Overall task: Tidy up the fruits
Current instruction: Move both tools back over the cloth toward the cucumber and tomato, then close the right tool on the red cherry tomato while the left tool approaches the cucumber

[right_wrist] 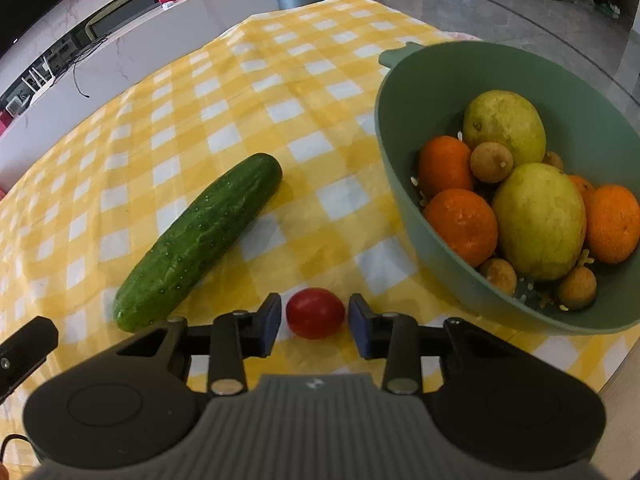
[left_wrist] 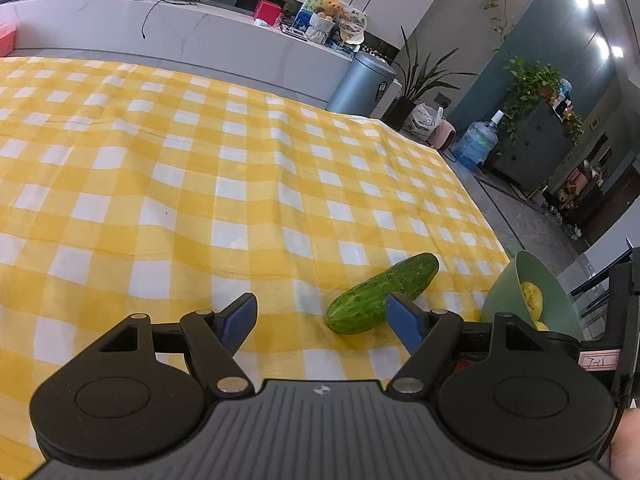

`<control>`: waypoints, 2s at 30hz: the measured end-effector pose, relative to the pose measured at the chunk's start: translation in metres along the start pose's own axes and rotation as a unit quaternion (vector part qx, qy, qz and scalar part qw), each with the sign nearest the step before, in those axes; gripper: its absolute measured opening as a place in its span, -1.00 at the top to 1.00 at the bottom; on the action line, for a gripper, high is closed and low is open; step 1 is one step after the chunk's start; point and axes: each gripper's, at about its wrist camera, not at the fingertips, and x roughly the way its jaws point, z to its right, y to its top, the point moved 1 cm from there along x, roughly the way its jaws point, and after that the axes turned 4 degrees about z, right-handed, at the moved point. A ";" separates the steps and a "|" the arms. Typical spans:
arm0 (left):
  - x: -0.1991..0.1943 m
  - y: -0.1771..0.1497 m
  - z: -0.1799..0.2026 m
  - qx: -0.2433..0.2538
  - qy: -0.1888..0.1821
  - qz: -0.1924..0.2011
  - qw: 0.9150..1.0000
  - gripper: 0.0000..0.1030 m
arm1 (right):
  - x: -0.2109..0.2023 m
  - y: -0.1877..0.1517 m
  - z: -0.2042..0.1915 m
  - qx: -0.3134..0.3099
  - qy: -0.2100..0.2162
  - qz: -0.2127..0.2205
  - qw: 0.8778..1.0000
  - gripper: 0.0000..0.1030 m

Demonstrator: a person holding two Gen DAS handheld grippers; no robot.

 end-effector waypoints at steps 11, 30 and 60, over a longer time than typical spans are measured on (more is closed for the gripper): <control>0.007 -0.007 0.005 0.026 0.012 -0.005 1.000 -0.67 | 0.001 0.000 0.000 -0.020 0.005 0.002 1.000 0.48; 0.008 -0.015 0.029 0.124 0.017 0.003 0.992 -0.67 | 0.002 -0.002 -0.004 -0.050 0.003 0.001 0.999 0.47; 0.098 -0.009 0.061 0.330 -0.066 -0.059 0.940 -0.55 | -0.011 0.005 0.021 -0.028 0.070 -0.006 0.997 0.48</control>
